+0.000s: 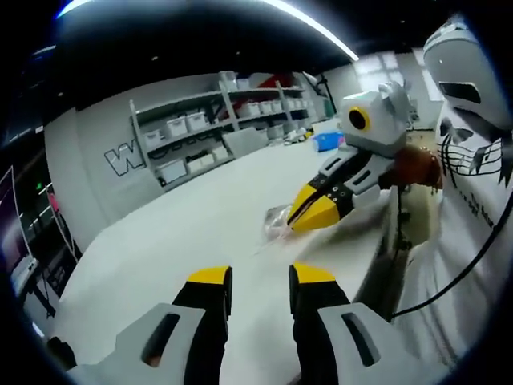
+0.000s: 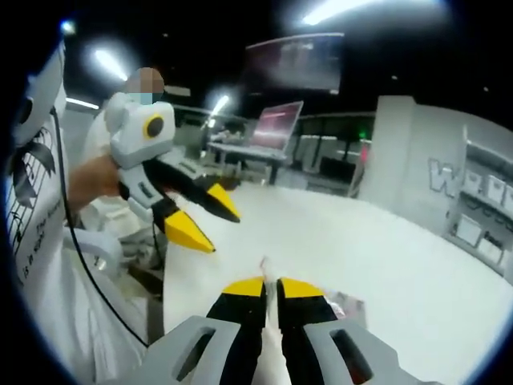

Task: Open the resealable bag by pulling the two sides of the seal apart until the entire bag opening is separated and visibly accessible.

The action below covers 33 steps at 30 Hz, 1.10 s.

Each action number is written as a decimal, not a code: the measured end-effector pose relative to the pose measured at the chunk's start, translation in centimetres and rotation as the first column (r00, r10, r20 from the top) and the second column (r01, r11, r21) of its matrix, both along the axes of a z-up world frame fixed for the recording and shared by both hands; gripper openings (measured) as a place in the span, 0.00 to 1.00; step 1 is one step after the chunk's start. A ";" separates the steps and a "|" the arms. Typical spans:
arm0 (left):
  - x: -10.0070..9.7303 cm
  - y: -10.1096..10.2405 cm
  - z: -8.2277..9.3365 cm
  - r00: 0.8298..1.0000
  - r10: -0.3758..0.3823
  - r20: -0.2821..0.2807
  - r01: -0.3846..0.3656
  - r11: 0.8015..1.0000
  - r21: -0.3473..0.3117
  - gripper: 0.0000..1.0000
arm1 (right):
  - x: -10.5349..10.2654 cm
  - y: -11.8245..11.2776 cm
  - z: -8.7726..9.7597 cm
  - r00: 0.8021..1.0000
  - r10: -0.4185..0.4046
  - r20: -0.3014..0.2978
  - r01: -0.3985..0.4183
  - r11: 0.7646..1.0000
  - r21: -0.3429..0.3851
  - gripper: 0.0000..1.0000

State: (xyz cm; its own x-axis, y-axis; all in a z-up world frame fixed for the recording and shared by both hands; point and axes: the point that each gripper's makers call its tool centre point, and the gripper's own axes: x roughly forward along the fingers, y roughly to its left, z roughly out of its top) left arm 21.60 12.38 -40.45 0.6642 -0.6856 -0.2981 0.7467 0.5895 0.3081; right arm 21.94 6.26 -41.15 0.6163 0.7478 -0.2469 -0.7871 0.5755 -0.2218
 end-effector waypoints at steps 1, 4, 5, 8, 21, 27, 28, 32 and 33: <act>0.0 -0.1 0.0 1.000 -0.006 0.006 0.006 1.000 0.008 0.26 | 0.0 0.0 0.0 1.000 0.001 -0.001 -0.001 1.000 0.000 0.02; -0.1 -0.4 0.1 0.999 -0.023 0.034 0.021 0.999 0.036 0.24 | 0.0 -0.1 -0.1 1.000 0.001 -0.007 -0.001 1.000 0.000 0.02; -0.1 -0.5 0.1 0.999 -0.027 0.040 0.026 0.999 0.043 0.23 | 0.0 -0.1 -0.1 1.000 0.000 -0.008 0.000 1.000 -0.001 0.02; -0.2 -0.9 -0.1 0.997 -0.052 0.061 0.047 0.995 0.085 0.22 | 0.1 -0.2 -0.2 1.000 -0.002 -0.009 0.002 1.000 -0.004 0.02; -0.7 -1.7 -0.5 0.987 -0.119 0.104 0.098 0.978 0.184 0.18 | -0.1 -1.0 -0.8 1.000 0.002 0.011 -0.001 0.998 -0.061 0.03; -1.1 -2.6 -0.7 0.978 -0.165 0.130 0.133 0.965 0.228 0.16 | 0.1 -1.1 -0.3 1.000 -0.005 0.015 0.005 1.000 -0.029 0.00; -1.1 -2.6 -0.7 0.976 -0.170 0.137 0.134 0.961 0.241 0.16 | 0.0 -1.0 -0.3 1.000 -0.004 0.016 0.004 1.000 -0.028 0.00; -1.1 -2.9 -0.7 0.971 -0.182 0.154 0.137 0.955 0.264 0.16 | -0.1 -1.0 -0.2 1.000 -0.006 0.010 0.006 1.000 -0.015 0.00; -1.1 -3.0 -0.7 0.968 -0.190 0.163 0.140 0.951 0.276 0.16 | -0.1 -1.0 -0.2 1.000 -0.008 0.009 0.008 1.000 -0.010 0.00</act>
State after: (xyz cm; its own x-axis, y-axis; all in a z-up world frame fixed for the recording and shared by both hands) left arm 20.51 9.34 -41.13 0.6085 -0.7053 -0.3637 0.7418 0.3429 0.5763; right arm 21.86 5.30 -41.34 0.6241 0.7405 -0.2492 -0.7808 0.5792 -0.2343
